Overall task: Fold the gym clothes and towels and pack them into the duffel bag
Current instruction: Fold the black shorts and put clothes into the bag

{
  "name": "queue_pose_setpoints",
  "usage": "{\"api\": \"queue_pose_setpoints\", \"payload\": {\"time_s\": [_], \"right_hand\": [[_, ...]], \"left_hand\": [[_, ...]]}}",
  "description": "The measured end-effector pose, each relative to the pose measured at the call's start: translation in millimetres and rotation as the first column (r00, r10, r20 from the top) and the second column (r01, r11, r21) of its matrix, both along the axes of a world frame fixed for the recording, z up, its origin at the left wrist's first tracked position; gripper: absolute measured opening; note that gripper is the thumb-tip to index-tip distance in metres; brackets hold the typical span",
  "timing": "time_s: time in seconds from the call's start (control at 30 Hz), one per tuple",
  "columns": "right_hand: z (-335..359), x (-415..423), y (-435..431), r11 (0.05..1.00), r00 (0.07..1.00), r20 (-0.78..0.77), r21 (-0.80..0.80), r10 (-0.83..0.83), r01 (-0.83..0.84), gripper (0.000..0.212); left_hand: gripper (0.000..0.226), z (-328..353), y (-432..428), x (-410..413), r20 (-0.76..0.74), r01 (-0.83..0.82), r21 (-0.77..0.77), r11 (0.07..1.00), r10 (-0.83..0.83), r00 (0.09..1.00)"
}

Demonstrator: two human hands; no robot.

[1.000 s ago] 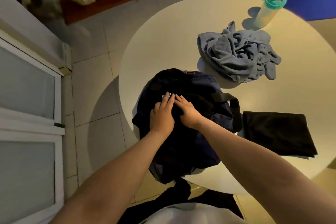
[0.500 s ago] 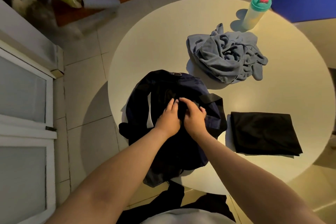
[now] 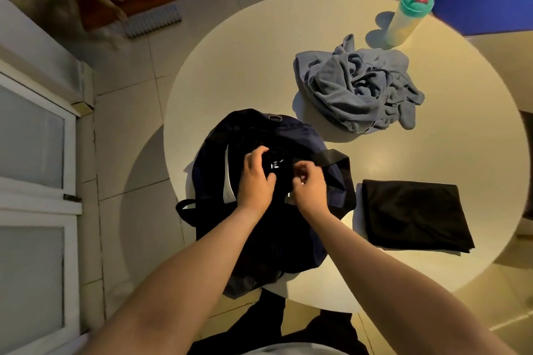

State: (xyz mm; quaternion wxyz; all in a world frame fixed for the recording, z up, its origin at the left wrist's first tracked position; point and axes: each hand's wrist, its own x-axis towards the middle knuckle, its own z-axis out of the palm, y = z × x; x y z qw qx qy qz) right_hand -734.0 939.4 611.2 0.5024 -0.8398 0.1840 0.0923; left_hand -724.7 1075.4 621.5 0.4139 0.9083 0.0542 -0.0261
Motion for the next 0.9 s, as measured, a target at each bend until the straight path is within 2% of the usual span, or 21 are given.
{"api": "queue_pose_setpoints", "payload": {"time_s": [0.03, 0.1, 0.17, 0.27, 0.4, 0.53, 0.63, 0.7, 0.8, 0.9], "right_hand": [[-9, 1, 1, 0.989, 0.986, -0.11, -0.063, 0.127, -0.134, 0.036], [-19, 1, 7, 0.913, 0.891, -0.31, -0.131, 0.333, -0.387, 0.048], [-23, 3, 12, 0.831, 0.81, -0.411, -0.188, 0.418, -0.524, 0.052], [-23, 5, 10, 0.732, 0.753, -0.483, -0.285, 0.448, -0.618, 0.052], [-16, 4, 1, 0.702, 0.74, -0.51, -0.32, 0.439, -0.636, 0.058], [-10, -3, -4, 0.757, 0.798, -0.443, -0.324, 0.408, -0.567, 0.06], [-7, -4, -9, 0.711, 0.767, -0.47, -0.342, 0.437, -0.615, 0.055], [-5, 0, -12, 0.734, 0.757, -0.501, -0.304, 0.419, -0.607, 0.054], [-2, 2, -15, 0.794, 0.819, -0.443, -0.312, 0.365, -0.522, 0.047], [0, -5, -22, 0.802, 0.878, -0.343, -0.386, 0.333, -0.455, 0.031]], "left_hand": [[0.053, 2, 3, -2, 0.046, -0.01, -0.003, 1.0, 0.01, 0.999], [0.047, 2, 11, -6, 0.123, -0.009, 0.044, 0.999, 0.004, 0.992], [0.04, 0, 18, -8, 0.164, -0.013, 0.102, 0.995, -0.004, 0.986], [0.025, -4, 22, -10, 0.153, -0.002, 0.168, 0.986, -0.024, 0.988], [0.023, -5, 20, -10, 0.121, -0.015, 0.184, 0.983, -0.008, 0.993], [0.022, -3, 20, -8, 0.113, 0.008, 0.224, 0.975, -0.034, 0.993], [0.022, -1, 17, -7, 0.077, -0.001, 0.262, 0.965, -0.02, 0.997], [0.023, 0, 16, -5, 0.063, -0.006, 0.282, 0.959, -0.013, 0.998], [0.024, 0, 15, -4, 0.057, 0.003, 0.289, 0.957, -0.021, 0.998], [0.023, 1, 11, -4, 0.055, 0.013, 0.274, 0.962, -0.029, 0.998]]}}
